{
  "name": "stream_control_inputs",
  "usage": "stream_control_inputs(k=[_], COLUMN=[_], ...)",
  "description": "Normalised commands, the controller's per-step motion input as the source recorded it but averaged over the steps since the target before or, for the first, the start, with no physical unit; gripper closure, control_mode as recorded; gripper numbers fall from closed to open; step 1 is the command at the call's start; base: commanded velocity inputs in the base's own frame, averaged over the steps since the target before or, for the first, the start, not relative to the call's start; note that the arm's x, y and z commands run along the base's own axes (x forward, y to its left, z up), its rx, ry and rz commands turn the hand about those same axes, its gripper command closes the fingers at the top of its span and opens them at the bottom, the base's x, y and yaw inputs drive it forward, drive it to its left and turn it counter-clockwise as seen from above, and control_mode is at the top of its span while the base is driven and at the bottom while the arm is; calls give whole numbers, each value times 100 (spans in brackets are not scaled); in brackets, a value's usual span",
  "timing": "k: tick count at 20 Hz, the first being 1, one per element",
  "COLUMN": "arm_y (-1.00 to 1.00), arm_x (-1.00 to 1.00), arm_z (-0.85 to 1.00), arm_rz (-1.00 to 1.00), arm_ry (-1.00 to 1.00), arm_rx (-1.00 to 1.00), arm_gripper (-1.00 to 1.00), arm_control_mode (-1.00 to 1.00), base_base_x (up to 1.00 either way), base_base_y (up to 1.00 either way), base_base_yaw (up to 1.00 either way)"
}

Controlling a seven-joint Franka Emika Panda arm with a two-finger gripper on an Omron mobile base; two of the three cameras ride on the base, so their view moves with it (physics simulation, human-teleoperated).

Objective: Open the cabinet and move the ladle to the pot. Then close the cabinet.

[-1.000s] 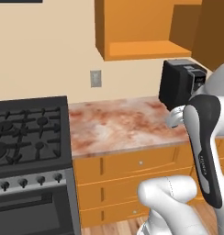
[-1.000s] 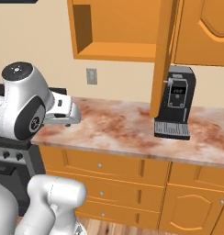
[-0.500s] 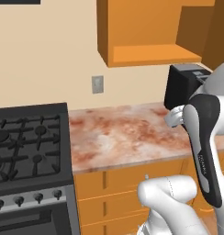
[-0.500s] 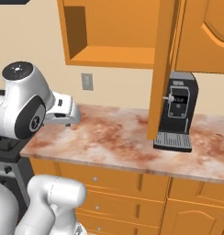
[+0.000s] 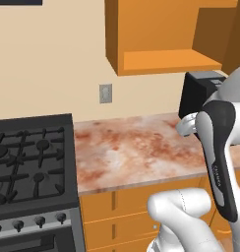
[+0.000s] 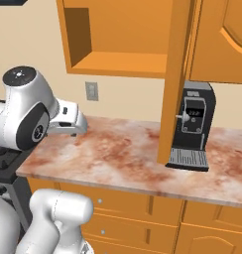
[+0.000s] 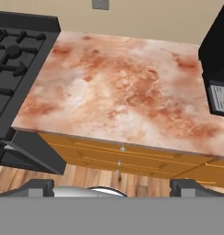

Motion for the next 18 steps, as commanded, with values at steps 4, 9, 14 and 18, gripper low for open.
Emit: stream_control_inputs(k=[4, 9, 14, 18], arm_y=[-4, -19, -14, -2], arm_x=[0, -37, -55, -44], arm_z=[0, 1, 11, 11], arm_rz=[0, 0, 0, 0], arm_ry=[0, 0, -3, -4], arm_rx=[0, 0, 0, 0], arm_gripper=[-100, -100, -100, -100], arm_control_mode=[-100, -100, -100, -100], base_base_x=[2, 0, 0, 0], base_base_y=[-11, 0, 0, 0], base_base_yaw=[0, 0, 0, 0])
